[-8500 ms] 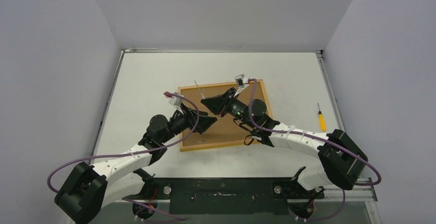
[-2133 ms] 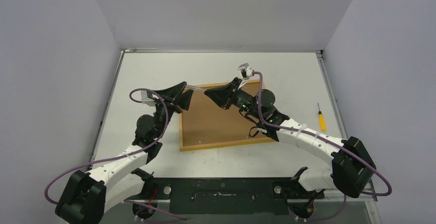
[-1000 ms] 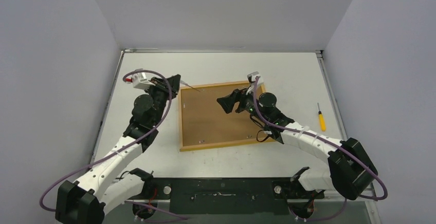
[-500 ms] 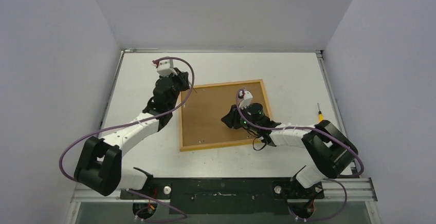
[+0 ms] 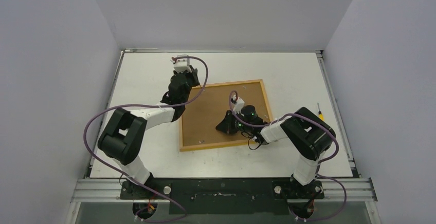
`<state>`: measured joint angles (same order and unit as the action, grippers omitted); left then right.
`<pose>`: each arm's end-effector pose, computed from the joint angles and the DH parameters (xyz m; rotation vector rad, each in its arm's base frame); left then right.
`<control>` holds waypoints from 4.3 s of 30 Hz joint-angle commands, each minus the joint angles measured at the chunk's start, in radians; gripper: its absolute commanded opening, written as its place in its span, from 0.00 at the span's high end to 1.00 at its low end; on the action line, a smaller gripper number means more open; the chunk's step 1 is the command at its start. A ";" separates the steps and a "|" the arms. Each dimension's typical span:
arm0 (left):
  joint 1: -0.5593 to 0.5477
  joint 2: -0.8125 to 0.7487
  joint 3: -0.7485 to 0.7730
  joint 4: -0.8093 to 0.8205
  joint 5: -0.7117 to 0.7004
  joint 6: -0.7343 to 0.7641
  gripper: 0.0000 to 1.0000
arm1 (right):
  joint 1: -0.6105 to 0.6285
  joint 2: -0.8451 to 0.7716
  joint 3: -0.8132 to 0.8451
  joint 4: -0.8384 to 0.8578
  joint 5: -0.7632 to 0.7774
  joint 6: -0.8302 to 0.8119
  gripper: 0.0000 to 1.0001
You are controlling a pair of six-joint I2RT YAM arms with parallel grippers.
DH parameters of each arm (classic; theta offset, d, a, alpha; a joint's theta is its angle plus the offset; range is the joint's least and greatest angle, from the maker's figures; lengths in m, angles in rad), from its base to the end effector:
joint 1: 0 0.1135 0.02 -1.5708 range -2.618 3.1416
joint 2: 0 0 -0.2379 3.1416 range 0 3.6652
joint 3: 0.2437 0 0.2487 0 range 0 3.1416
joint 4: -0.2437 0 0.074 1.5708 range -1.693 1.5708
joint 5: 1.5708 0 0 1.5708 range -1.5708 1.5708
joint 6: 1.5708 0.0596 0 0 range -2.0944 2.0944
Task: Take the photo out of the frame
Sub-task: Release the photo frame item from the photo frame.
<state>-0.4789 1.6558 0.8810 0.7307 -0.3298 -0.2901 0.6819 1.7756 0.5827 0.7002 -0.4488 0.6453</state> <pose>0.3505 -0.1602 0.2188 -0.1029 1.6191 -0.3279 0.2366 0.2254 0.0838 -0.3478 2.2412 1.2320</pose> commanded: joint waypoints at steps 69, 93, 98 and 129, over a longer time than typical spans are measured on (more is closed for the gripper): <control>-0.010 0.317 0.182 0.193 -0.028 0.144 1.00 | -0.051 0.085 0.012 0.208 -0.143 0.108 0.95; -0.012 0.220 0.095 0.125 -0.027 0.139 1.00 | -0.053 0.099 0.014 0.219 -0.155 0.122 0.95; -0.012 0.202 0.080 0.106 -0.013 0.127 1.00 | -0.055 0.099 0.013 0.225 -0.156 0.125 0.95; 0.009 0.239 0.336 -0.424 0.095 0.080 1.00 | -0.063 0.107 0.013 0.231 -0.165 0.133 0.95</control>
<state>-0.4721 1.8896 1.1622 0.4145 -0.2871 -0.1905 0.6270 1.8629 0.5976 0.8467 -0.5949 0.7765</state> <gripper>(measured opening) 0.132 0.059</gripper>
